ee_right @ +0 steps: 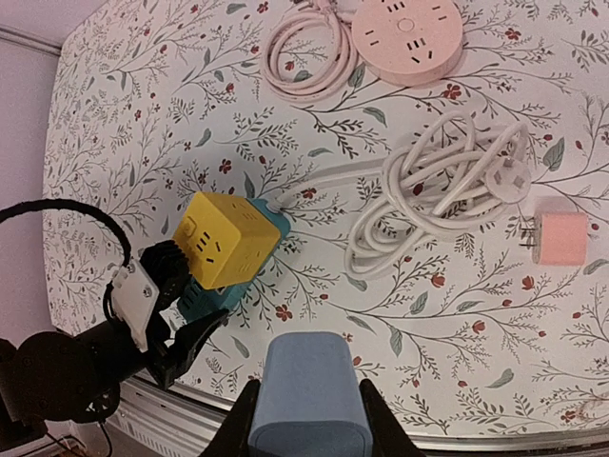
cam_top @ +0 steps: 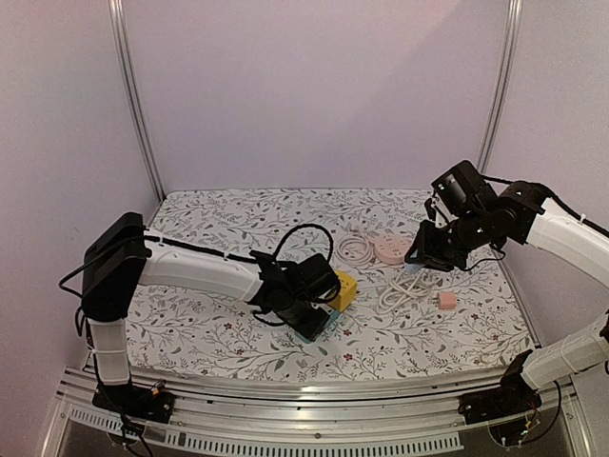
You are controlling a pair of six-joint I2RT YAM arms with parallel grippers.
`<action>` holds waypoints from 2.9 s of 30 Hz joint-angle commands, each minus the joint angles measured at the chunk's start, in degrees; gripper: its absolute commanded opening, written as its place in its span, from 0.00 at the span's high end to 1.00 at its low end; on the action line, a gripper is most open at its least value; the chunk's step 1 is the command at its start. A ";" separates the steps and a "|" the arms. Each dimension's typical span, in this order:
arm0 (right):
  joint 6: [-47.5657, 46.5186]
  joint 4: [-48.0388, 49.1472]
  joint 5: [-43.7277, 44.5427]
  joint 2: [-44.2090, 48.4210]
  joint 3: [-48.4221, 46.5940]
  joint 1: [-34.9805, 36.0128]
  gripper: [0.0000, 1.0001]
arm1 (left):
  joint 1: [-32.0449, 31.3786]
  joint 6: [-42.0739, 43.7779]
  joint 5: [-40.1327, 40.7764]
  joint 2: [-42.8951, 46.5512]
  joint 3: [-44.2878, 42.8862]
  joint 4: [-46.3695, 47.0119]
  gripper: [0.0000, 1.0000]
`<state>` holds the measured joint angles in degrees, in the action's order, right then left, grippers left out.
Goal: Insert the plug
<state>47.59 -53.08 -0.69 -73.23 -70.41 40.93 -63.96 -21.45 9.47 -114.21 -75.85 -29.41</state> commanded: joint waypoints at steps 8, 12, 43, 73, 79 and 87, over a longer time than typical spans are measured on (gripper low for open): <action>2.85 -2.08 4.84 -0.41 -1.22 0.28 1.00 | 11.66 -25.56 2.46 5.96 9.68 1.93 1.00; 2.65 -2.07 4.91 -0.66 -1.35 0.29 1.00 | 13.67 -31.47 3.87 6.01 9.79 -0.15 1.00; 1.32 -0.50 5.79 -3.91 -2.18 0.29 1.00 | 7.32 -28.47 0.91 6.45 -2.88 -3.63 0.17; 3.35 3.69 -2.18 -13.61 -9.65 0.29 1.00 | 18.43 -14.10 3.98 39.82 17.42 -1.24 0.01; 8.56 5.74 -6.43 -20.23 -14.10 1.94 1.00 | 20.00 -10.14 1.48 46.16 17.50 -5.72 0.01; 13.60 2.31 -8.71 -35.39 -29.82 7.38 1.00 | 20.90 -11.85 -3.84 54.79 20.84 -7.97 0.01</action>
<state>57.89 -49.47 -7.09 -103.33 -94.67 46.26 -43.92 -33.43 9.41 -61.93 -57.71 -34.89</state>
